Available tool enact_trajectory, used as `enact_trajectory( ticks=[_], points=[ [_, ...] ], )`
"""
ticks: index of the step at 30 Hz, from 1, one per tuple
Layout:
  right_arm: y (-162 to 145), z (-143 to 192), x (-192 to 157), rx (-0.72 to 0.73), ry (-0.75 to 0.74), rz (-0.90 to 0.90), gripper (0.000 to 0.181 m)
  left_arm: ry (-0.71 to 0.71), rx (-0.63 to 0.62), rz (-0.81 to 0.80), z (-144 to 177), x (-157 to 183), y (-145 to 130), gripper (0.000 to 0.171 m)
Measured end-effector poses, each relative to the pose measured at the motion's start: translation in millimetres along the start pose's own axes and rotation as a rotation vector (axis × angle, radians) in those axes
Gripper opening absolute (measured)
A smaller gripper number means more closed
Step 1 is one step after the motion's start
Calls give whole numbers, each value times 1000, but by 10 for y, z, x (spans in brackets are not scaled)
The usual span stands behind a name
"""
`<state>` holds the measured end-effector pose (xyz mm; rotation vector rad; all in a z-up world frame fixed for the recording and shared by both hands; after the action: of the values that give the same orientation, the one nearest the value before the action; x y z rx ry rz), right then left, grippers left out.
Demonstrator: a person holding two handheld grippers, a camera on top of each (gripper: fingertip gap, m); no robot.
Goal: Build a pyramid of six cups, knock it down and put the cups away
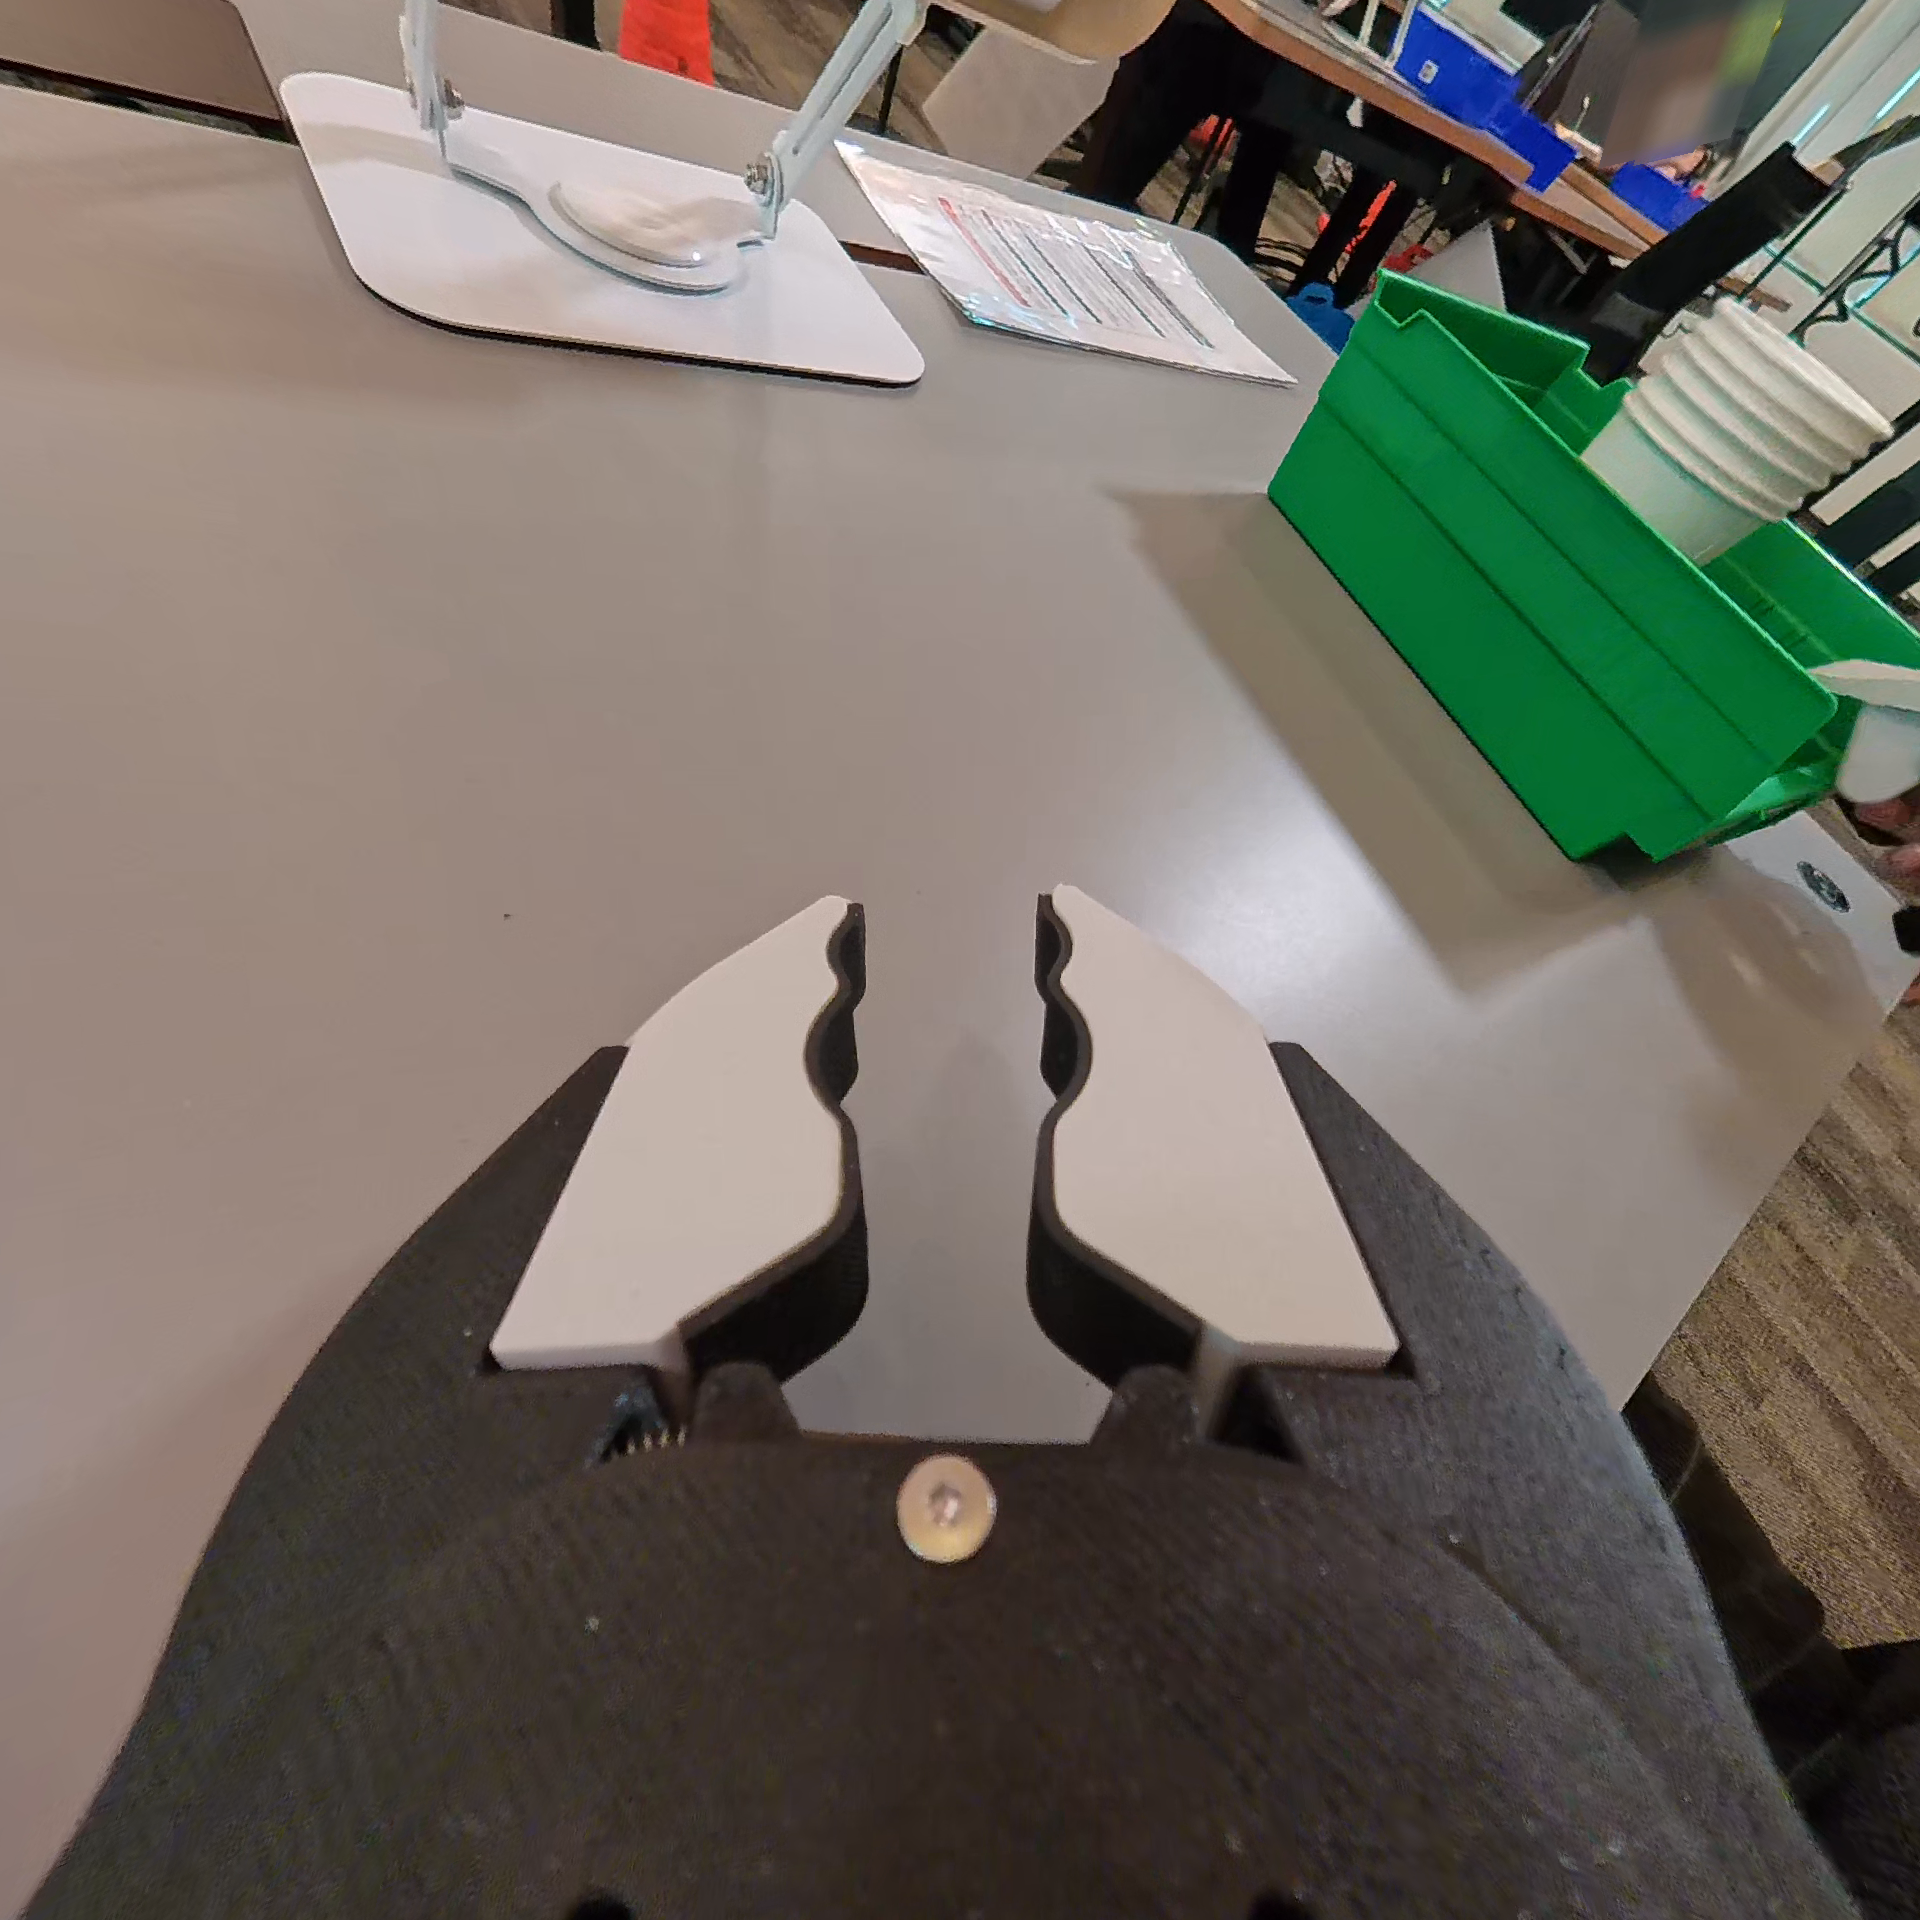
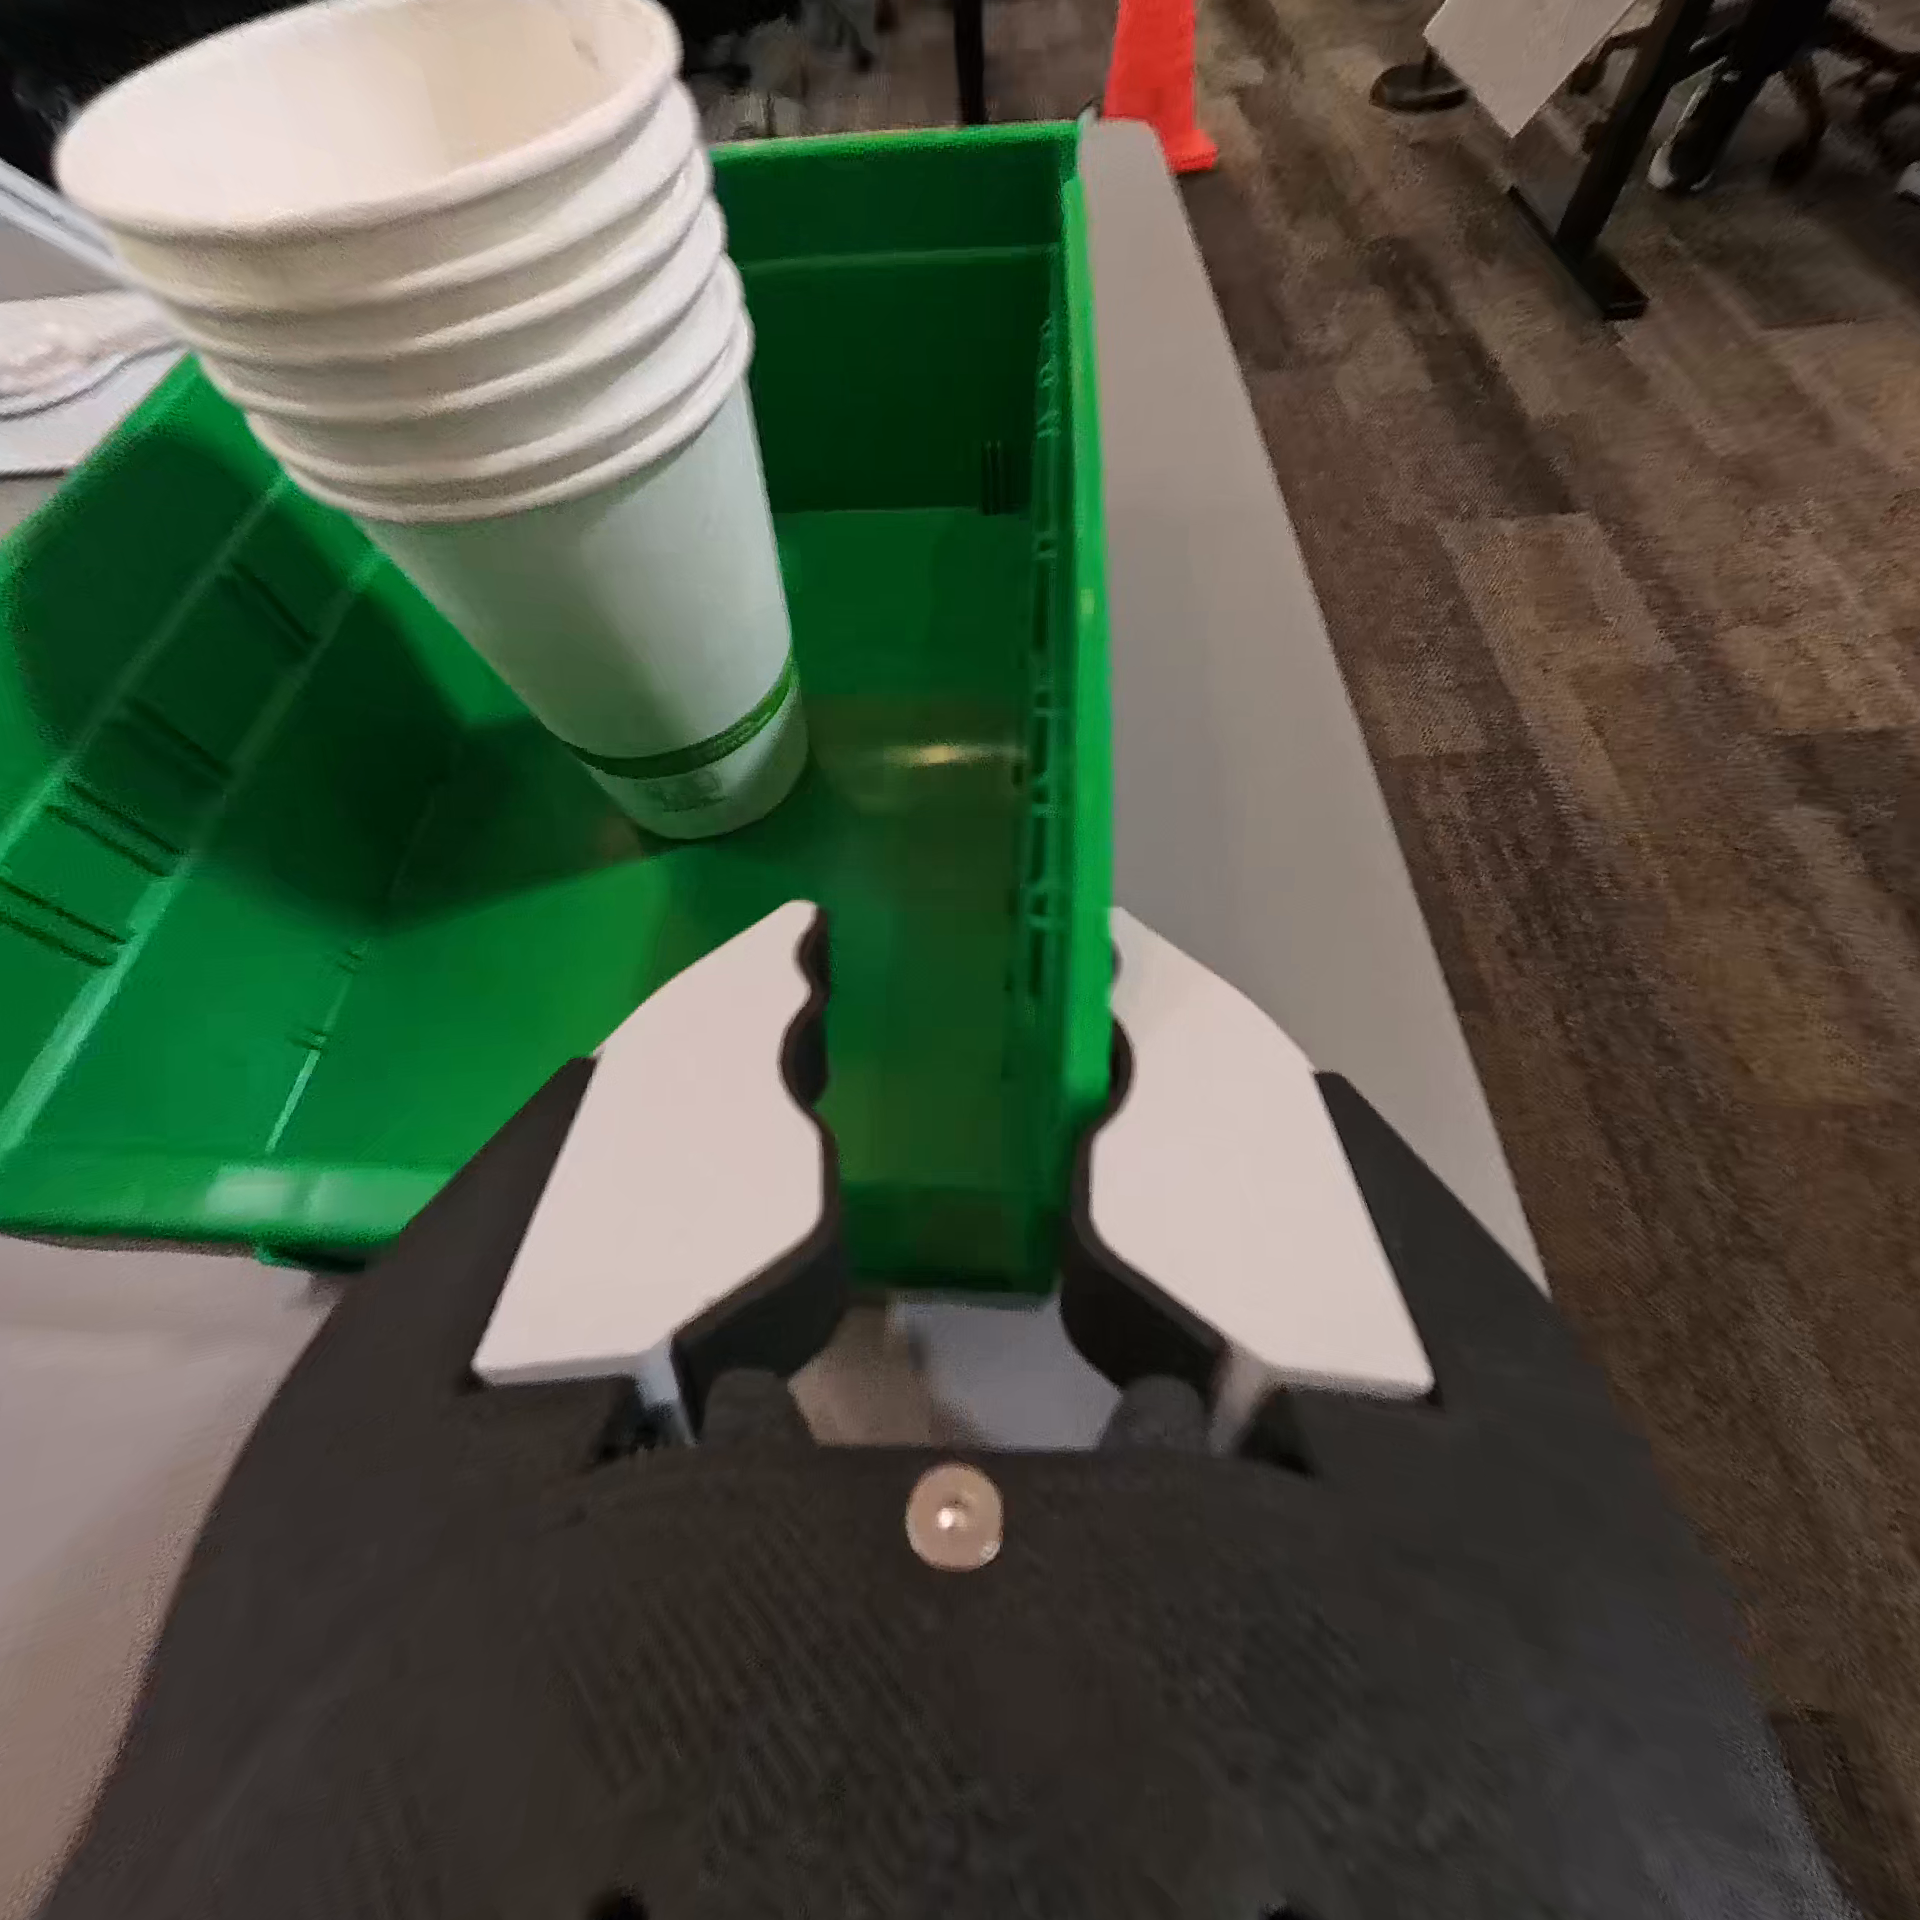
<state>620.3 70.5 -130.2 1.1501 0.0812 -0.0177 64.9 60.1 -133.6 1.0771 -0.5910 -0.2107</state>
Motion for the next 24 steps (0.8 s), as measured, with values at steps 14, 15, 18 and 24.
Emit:
enact_trajectory(
  ticks=[14, 15, 18, 24],
  points=[
    [72, -123, 154, -9, -20, -116, 5, 24, 6, 14, 86, -56, -19, 32],
    [78, -122, 148, -11, -28, -115, 5, 24, 6, 14, 86, -57, -19, 32],
    [89, -105, 146, 18, 22, -255, 6, 24, 2, 11, 79, -56, -25, 32],
    [131, -37, 181, 66, 50, -350, 6, 27, 7, 7, 84, -55, -16, 32]
  ],
)
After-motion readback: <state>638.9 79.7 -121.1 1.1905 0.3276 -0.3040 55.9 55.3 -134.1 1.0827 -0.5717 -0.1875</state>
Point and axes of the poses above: each gripper's, where its closed fingertips meet, z back along the fingers, y out of its top, x = y × z across the jaws, the point moved 4 cm from there along z, back along the fingers, and after that the axes turned 4 degrees about x, right-handed, at the moved point
